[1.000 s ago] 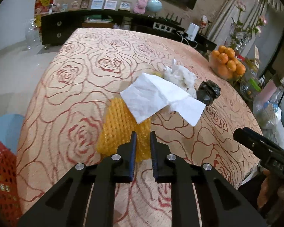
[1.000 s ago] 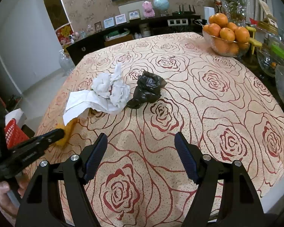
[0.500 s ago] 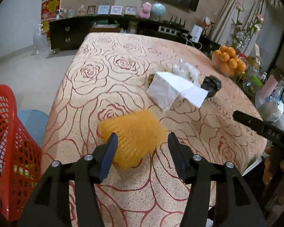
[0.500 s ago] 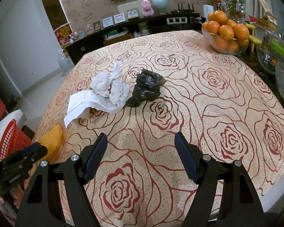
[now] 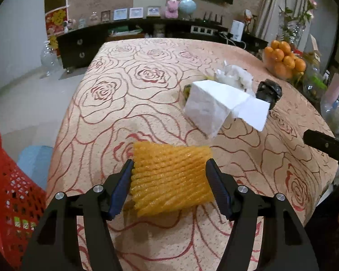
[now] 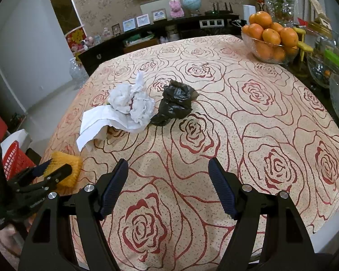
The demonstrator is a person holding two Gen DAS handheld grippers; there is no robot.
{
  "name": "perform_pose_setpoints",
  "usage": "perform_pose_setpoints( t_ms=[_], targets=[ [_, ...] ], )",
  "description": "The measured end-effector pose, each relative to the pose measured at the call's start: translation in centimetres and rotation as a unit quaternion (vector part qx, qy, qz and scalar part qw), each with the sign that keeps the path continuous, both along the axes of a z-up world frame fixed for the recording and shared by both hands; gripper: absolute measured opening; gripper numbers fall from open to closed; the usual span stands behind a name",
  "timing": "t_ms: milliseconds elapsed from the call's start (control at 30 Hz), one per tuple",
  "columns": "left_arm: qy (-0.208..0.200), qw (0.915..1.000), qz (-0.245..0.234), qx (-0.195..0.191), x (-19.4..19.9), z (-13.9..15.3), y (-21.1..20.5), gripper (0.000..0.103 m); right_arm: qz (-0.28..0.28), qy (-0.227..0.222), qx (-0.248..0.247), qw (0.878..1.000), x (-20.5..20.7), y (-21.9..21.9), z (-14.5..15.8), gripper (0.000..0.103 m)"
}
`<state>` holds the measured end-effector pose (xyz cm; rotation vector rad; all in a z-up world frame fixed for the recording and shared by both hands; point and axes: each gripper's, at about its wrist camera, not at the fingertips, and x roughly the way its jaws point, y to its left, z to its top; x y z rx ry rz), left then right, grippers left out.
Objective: Collect trash
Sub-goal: 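Grasp the yellow foam fruit net with the left gripper and lift it, then close the right gripper on the black plastic bag while the left holds the foam net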
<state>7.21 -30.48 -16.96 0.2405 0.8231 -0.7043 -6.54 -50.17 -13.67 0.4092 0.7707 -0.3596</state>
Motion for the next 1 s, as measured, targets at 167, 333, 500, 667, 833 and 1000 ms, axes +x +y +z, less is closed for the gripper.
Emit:
perform_pose_setpoints(
  t_ms=[167,333,500,667,833,1000],
  targets=[
    [-0.016,0.9998,-0.007,-0.008,-0.7,-0.4,-0.1,0.049,0.001,0.005,0.007,1.0,0.2,0.0,-0.3,0.071],
    [-0.02,0.9994,-0.023,-0.016,-1.5,-0.1,-0.3,0.019,0.0,0.008,0.006,1.0,0.3,0.0,-0.5,0.071],
    [-0.009,0.9994,-0.023,-0.024,-1.5,0.1,0.2,0.016,-0.005,0.01,0.009,1.0,0.3,-0.4,-0.7,0.071],
    [-0.016,0.9992,-0.016,-0.032,-1.9,1.4,1.3,0.015,-0.015,0.006,0.012,1.0,0.0,-0.9,-0.7,0.071],
    [-0.038,0.9982,0.0,-0.047,-2.1,3.7,3.1,0.015,-0.029,-0.003,0.014,0.999,-0.4,-1.7,-0.3,0.071],
    [-0.054,0.9953,0.026,-0.076,-1.6,6.1,5.4,0.015,-0.034,-0.012,0.017,0.999,0.3,-2.6,0.6,0.071]
  ],
)
